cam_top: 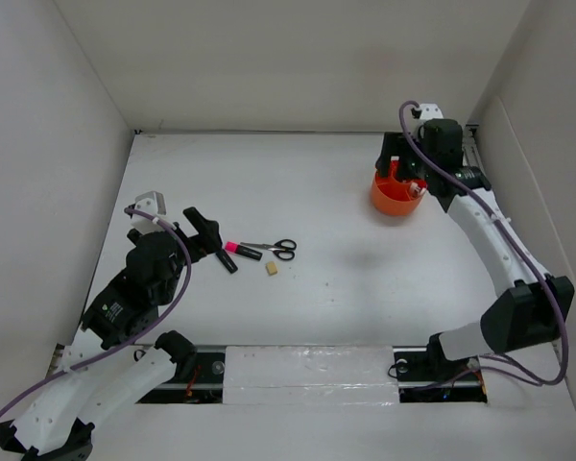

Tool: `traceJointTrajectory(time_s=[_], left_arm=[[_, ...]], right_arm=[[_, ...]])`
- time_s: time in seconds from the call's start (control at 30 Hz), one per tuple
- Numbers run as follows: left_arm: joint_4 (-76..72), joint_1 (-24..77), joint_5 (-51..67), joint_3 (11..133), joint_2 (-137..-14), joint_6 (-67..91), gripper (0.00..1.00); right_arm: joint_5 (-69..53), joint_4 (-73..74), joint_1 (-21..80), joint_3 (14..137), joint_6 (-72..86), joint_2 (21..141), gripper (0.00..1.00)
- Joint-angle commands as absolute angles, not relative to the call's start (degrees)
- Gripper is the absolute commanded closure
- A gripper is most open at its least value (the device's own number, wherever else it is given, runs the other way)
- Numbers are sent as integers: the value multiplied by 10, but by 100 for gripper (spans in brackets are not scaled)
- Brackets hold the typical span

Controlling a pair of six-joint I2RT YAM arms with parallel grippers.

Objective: Sort the stationery into containers
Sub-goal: Place the stapler in the storage box, then pick up the stationery from the center of the board.

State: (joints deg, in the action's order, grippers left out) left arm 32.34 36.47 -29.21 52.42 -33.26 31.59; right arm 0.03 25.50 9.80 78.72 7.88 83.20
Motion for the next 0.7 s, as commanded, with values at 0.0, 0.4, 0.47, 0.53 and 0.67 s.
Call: traceJointTrajectory(time_s=[0.0,0.4,0.47,0.53,0.67], left_arm=[[314,362,-318,526,-339,319,0],[402,362,-460,551,-328,424,0],[420,362,-474,557,-312,447,0],[420,362,-479,557,-307,447,0],[414,362,-479,552,-291,442,0]], right_arm=[[-6,222,143,765,72,764,7],[-8,137,402,666,60,793,12],[-13,126,421,660,60,816,16],[-18,120,453,652,60,830,23],[-3,97,511,646,99,859,33]])
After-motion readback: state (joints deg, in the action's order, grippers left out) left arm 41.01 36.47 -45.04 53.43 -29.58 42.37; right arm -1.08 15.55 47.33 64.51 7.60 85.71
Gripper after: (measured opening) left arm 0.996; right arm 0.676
